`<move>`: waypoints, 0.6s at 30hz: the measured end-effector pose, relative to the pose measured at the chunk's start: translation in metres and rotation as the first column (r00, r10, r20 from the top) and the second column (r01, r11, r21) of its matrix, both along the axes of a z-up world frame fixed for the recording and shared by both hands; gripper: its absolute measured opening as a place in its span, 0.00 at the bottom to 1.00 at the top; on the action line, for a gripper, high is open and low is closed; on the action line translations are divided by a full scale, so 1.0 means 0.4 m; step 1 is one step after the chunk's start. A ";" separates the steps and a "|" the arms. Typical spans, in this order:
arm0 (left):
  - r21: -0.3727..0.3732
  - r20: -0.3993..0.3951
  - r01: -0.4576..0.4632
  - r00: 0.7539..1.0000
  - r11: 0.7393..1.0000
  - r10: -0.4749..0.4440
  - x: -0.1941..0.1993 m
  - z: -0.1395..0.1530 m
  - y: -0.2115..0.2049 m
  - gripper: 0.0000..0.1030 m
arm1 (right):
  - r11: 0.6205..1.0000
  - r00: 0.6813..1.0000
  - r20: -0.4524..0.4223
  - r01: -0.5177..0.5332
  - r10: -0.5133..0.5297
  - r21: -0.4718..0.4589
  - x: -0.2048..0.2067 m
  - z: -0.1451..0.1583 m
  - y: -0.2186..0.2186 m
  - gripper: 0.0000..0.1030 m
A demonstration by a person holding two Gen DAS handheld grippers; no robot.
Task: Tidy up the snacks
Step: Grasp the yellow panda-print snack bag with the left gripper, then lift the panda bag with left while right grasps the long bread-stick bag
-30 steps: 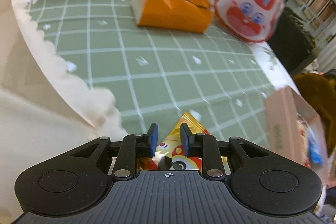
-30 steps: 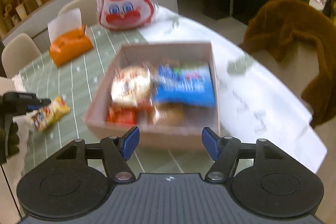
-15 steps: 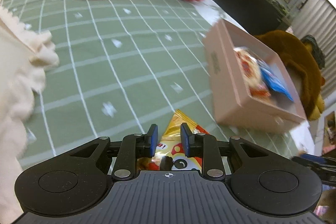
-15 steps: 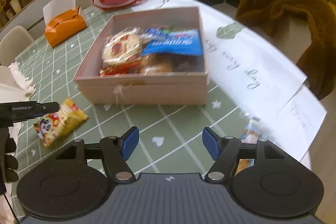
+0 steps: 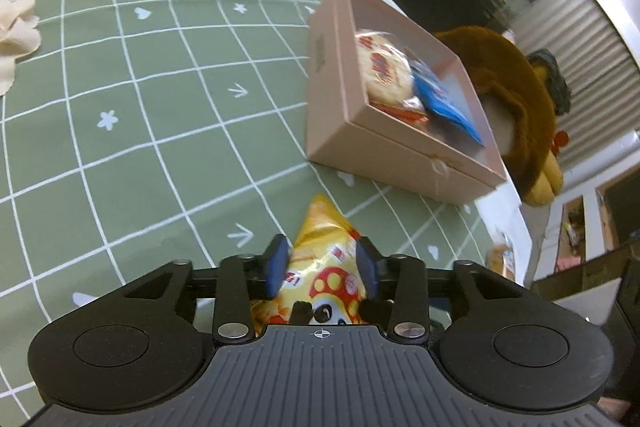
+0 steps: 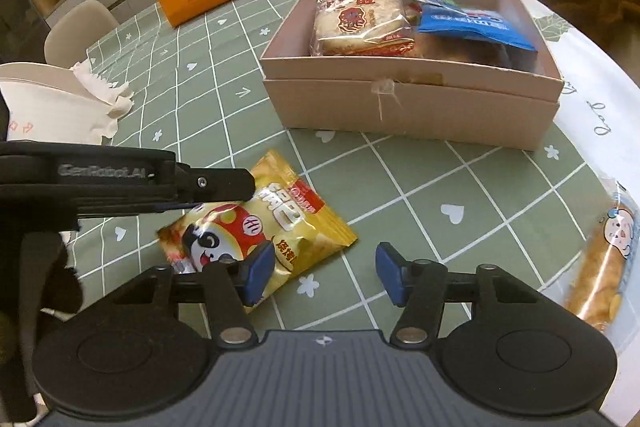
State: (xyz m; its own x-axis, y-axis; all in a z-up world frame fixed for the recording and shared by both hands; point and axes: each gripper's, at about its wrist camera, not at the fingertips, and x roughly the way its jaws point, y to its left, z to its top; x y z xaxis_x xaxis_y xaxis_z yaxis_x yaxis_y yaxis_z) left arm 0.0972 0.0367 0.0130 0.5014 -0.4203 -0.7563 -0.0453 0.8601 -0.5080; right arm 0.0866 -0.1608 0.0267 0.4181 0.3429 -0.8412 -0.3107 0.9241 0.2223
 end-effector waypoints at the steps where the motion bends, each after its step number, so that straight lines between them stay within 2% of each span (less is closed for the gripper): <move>1: -0.006 -0.001 0.009 1.000 1.000 -0.009 -0.003 0.003 0.001 0.43 | 1.000 1.000 0.006 0.000 0.000 -0.005 -0.001 0.001 -0.002 0.55; 8: -0.042 -0.057 0.056 0.997 0.998 -0.059 -0.010 -0.027 0.013 0.42 | 0.999 1.000 0.013 0.016 -0.016 -0.029 0.000 -0.002 -0.020 0.55; 12: -0.050 -0.048 0.078 0.996 0.996 -0.081 -0.003 -0.028 0.002 0.47 | 0.999 0.999 0.031 0.024 -0.023 -0.036 -0.009 -0.003 -0.018 0.55; 18: 0.018 -0.042 0.144 0.989 0.989 -0.144 0.003 -0.015 -0.046 0.49 | 0.999 0.999 0.042 0.035 -0.034 -0.031 -0.016 -0.006 -0.037 0.55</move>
State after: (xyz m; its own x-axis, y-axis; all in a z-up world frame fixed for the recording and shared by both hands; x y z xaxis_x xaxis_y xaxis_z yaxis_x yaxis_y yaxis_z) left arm 0.0984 0.0182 0.0069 0.4058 -0.4701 -0.7838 0.0597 0.8694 -0.4905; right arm 0.0802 -0.1757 0.0244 0.4639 0.3011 -0.8332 -0.2872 0.9408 0.1802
